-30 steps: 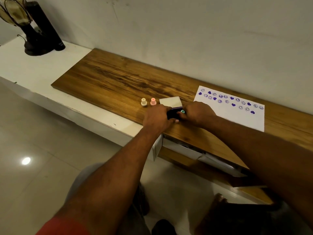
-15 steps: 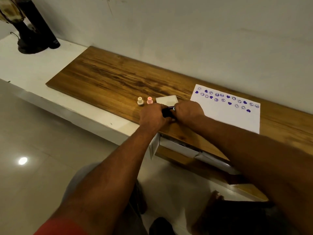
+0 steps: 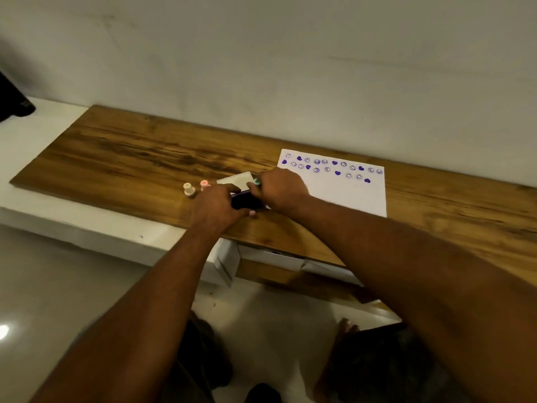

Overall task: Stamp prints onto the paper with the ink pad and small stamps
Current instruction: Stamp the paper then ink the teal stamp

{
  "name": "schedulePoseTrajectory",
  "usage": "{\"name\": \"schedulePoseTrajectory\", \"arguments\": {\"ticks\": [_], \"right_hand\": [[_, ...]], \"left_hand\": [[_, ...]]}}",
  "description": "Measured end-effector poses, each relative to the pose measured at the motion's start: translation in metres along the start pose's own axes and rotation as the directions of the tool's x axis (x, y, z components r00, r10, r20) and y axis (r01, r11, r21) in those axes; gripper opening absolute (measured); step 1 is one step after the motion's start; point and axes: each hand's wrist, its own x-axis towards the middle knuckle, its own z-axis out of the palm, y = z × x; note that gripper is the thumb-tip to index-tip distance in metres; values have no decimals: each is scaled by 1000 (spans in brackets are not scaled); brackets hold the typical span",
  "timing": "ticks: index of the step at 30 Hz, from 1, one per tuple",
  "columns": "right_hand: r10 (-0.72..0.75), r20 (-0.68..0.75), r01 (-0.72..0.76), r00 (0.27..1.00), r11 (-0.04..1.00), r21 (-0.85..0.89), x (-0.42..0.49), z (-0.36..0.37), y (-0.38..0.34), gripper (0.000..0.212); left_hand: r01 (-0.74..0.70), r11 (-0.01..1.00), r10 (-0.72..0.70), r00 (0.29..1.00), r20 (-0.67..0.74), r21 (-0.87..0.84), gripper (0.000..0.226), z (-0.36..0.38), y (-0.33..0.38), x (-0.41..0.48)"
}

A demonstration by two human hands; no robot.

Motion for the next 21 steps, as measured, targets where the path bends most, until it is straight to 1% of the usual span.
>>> {"name": "schedulePoseTrajectory", "arguments": {"ticks": [2,4,5,8,10,11,14,16,19,21], "right_hand": [[49,-83,-34,995,985,168,-18,-8,37,50],[133,-121,-104,984,970,220,-39,-15,89,48],[194,-132,-160,972,959,232,-48,-18,116,50],[400,-154,-347,903,893,286,-71,-25,194,53],[521,-121,-466,845,827,314,-81,-27,235,53],[554,-104,-498,826,804,323,-84,-26,248,53],[603,-80,-539,794,759,366,-91,-17,271,51],[607,-88,-538,790,754,377,-91,-9,274,49],[583,-104,-532,806,790,304,-88,-3,272,49],[574,-104,-537,812,805,252,-86,0,273,48]], "left_hand": [[-55,998,54,998,-46,-30,70,1,14,-3],[-123,990,119,992,-51,-72,67,7,41,-6],[-156,983,152,987,-46,-96,66,14,57,-7],[-281,953,276,959,-56,-116,64,40,115,-8],[-336,928,333,942,-47,-160,63,59,155,-3],[-347,920,347,937,-33,-181,62,68,172,1],[-365,909,372,928,-4,-199,58,92,209,16],[-371,908,376,927,-15,-193,57,105,221,25],[-357,917,357,934,-31,-178,57,122,223,30],[-367,916,359,930,-75,-163,56,130,219,29]]}}
